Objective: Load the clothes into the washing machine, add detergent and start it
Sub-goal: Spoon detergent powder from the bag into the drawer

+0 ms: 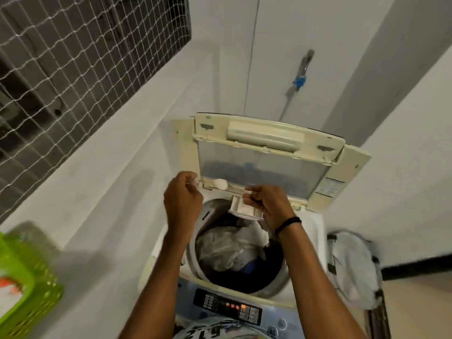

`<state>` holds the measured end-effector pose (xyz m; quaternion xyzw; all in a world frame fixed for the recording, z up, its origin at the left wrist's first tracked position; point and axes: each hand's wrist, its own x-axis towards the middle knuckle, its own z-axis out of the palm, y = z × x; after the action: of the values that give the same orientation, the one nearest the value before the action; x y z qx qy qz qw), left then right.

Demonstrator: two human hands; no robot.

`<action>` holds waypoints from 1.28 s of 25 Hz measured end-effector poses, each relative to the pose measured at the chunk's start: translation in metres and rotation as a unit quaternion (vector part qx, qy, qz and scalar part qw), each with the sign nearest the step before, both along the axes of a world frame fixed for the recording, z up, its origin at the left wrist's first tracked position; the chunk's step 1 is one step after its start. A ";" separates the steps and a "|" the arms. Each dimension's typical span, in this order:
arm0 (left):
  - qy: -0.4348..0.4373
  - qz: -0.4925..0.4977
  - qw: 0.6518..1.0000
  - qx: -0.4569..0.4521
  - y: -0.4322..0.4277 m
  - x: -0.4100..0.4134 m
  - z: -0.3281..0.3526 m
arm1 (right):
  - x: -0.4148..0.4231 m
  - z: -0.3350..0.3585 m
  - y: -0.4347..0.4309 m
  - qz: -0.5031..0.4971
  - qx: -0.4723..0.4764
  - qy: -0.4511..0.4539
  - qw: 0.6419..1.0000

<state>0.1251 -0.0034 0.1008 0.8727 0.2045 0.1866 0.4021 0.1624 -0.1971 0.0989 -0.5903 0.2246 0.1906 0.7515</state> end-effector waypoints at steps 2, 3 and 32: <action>0.036 -0.036 0.999 -0.016 -0.017 0.013 -0.025 | 0.006 -0.019 -0.018 -0.043 -0.014 0.015 0.999; 0.057 -0.049 0.997 -0.021 -0.025 0.018 -0.037 | 0.010 -0.034 -0.026 -0.061 -0.028 0.023 0.998; 0.236 -0.140 0.956 -0.106 -0.060 0.043 -0.111 | -0.012 -0.124 -0.011 0.002 -0.491 -0.140 0.860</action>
<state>0.1679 -0.0636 -0.0099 0.8643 0.1880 -0.1054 0.4546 0.1503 -0.2077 -0.0253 -0.9037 0.1803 -0.0277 0.3872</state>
